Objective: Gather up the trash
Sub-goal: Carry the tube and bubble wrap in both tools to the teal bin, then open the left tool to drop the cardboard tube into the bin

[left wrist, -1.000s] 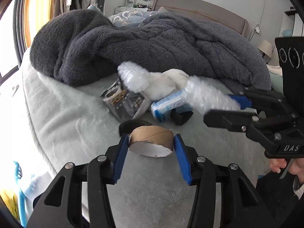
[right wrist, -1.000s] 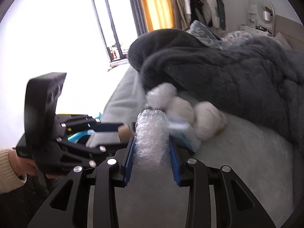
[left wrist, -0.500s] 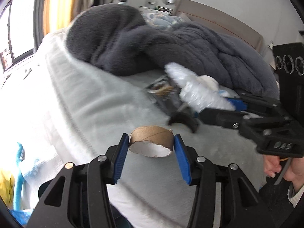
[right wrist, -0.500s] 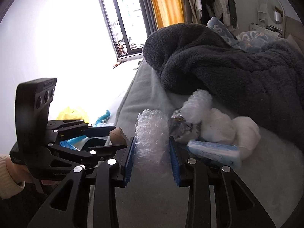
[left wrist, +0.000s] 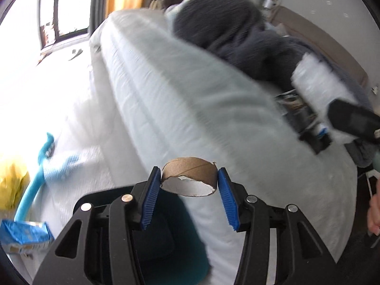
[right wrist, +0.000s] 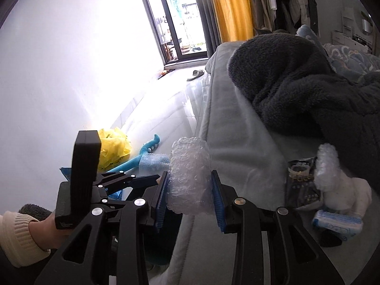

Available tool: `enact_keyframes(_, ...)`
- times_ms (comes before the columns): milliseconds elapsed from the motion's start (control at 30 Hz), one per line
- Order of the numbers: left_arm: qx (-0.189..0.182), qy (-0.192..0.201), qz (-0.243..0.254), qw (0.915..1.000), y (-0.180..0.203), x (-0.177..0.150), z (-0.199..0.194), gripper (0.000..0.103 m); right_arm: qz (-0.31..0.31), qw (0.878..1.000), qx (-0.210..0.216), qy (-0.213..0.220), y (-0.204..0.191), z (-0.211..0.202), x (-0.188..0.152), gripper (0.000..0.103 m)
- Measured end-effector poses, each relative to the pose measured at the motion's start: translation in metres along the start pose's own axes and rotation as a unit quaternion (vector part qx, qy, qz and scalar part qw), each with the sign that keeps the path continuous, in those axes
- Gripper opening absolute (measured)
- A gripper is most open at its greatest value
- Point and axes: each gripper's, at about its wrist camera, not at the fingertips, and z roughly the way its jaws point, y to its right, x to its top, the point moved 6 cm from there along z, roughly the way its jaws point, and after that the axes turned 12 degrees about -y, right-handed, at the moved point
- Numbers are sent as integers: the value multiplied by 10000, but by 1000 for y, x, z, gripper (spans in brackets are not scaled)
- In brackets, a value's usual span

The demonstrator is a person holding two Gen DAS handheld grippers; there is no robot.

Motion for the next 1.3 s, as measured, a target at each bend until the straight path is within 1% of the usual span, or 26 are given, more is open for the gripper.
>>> enact_keyframes(133,201,-233,-112,9995,-26,-13,9,53,-120,9997,77,-180,-22,25,8,35)
enact_keyframes(233,325,-424,-301,9981,-52,-26,18,53,-154,9992,164,-319,-36,42,12,35)
enact_keyframes(367,338,-690,-605,9952,-81,-43,31,53,-140,9985,298,-443,-50,60,18,35)
enact_keyframes(533,349,-1126,-908,9889,-113,-70,51,53,-172,9970,429,-615,-71,76,21,35)
enact_keyframes(700,414,-1543,-1041,9817,-132,-90,65,53,-217,9959,483,-728,-88,91,25,35)
enact_keyframes(833,213,-1798,-1163,9766,-140,-99,67,54,-169,9945,447,-930,-92,111,23,35)
enact_keyframes(900,105,-1832,-1200,9757,-142,-101,64,59,-102,9936,439,-1034,-90,123,20,35)
enact_keyframes(967,10,-1791,-1216,9763,-144,-102,59,66,-20,9924,394,-1170,-87,137,16,35)
enact_keyframes(1100,-36,-1640,-1219,9789,-149,-99,44,66,224,9891,385,-1402,-80,161,8,35)
enact_keyframes(1167,5,-1512,-1182,9814,-151,-96,34,66,247,9875,298,-1528,-78,174,2,35)
enact_keyframes(1300,76,-1127,-1148,9869,-158,-86,10,66,310,9833,159,-1785,-75,196,-11,35)
